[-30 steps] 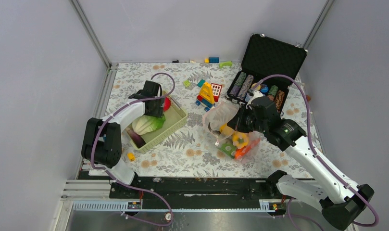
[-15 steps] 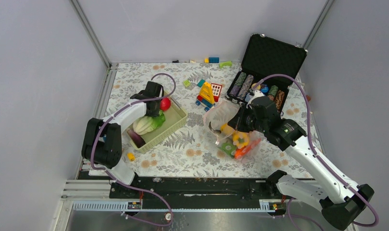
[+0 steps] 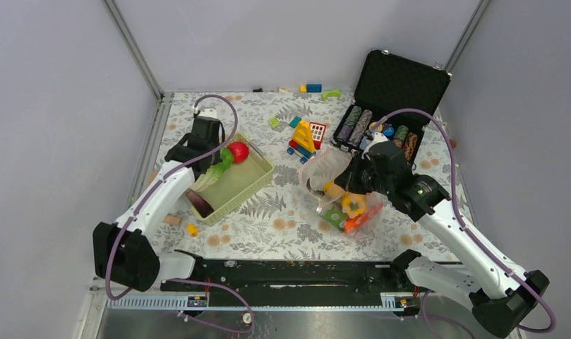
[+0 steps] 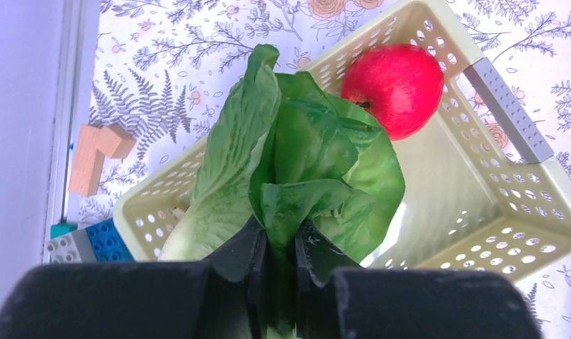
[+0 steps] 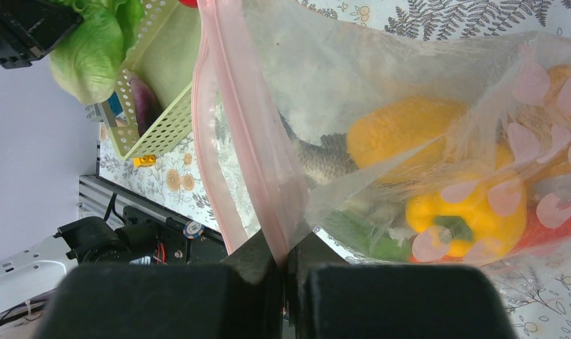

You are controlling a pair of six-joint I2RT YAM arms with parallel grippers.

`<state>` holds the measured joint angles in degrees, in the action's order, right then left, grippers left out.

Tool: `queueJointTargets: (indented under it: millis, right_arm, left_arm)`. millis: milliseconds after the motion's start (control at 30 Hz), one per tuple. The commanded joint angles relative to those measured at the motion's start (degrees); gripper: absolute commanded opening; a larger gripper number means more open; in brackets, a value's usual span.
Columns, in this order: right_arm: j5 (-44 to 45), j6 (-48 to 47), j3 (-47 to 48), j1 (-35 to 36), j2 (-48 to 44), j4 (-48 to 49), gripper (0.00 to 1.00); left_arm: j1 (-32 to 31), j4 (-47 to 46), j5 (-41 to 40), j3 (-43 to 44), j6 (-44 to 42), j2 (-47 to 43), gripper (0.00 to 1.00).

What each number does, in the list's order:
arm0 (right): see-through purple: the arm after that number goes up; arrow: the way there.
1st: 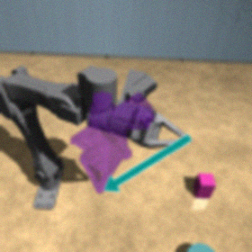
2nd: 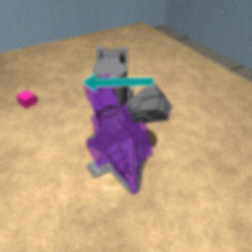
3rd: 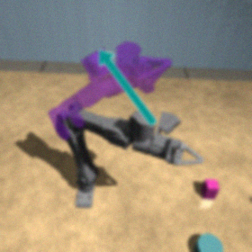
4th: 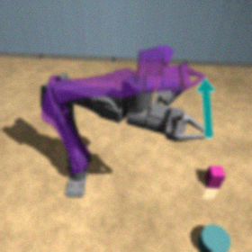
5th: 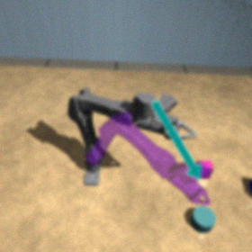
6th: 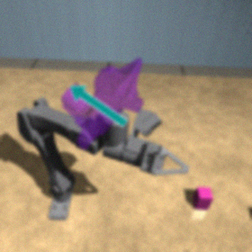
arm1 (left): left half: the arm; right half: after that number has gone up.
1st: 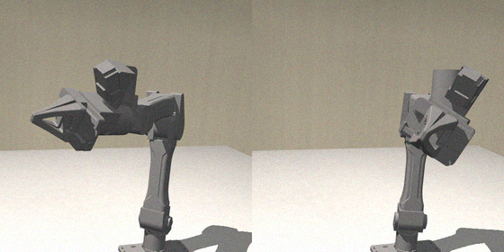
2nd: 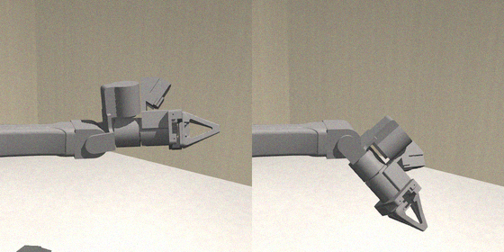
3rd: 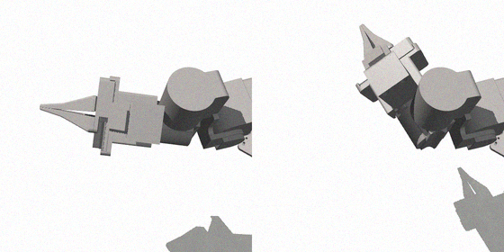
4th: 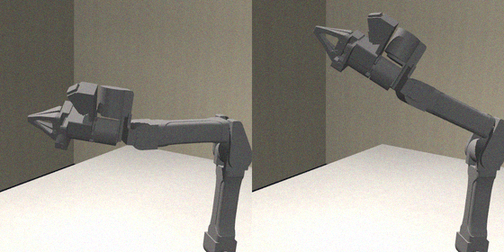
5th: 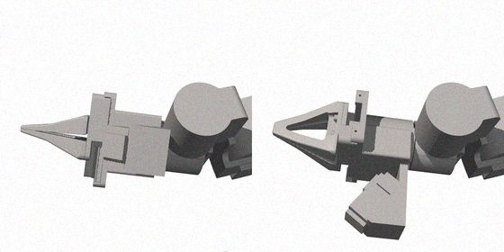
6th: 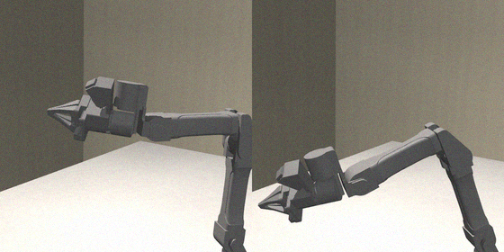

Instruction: Place the food in the zip-top bag and seal the zipper

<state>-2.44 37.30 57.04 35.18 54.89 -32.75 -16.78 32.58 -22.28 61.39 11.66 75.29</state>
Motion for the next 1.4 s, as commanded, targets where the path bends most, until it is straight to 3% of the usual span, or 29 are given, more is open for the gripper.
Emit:
queueJointTargets:
  millis: [0,200,433,800,933,1133,1367]
  right_arm:
    - [1.2,-0.7,2.0,-0.4,-1.1,0.8,0.00]
    - [-0.1,-1.4,2.3,-0.4,-0.9,0.8,0.00]
    - [-8.4,-2.2,6.5,-0.4,0.8,-1.1,0.00]
    - [-29.5,4.7,11.7,-0.4,7.6,-1.7,0.00]
    - [-22.0,2.9,10.8,-0.7,11.7,-5.5,0.00]
    - [-2.8,-5.1,15.8,-0.7,15.4,-17.4,0.22]
    - [-3.2,-8.1,18.0,-0.6,14.0,-18.8,0.30]
  left_arm:
    - [-0.1,0.8,-3.6,1.2,4.3,-4.6,0.00]
    - [-0.1,-2.8,4.3,0.3,7.5,-14.5,0.00]
    - [-0.1,-23.1,28.9,-9.5,12.1,-31.0,0.00]
    - [-0.1,-33.5,44.9,-11.7,18.2,-36.3,0.00]
    - [-0.1,-34.6,43.9,-12.5,18.8,-36.8,0.00]
    - [-0.1,-34.8,46.1,-12.4,19.6,-35.3,0.00]
    - [-0.1,-39.2,49.5,-13.3,21.9,-34.1,0.00]
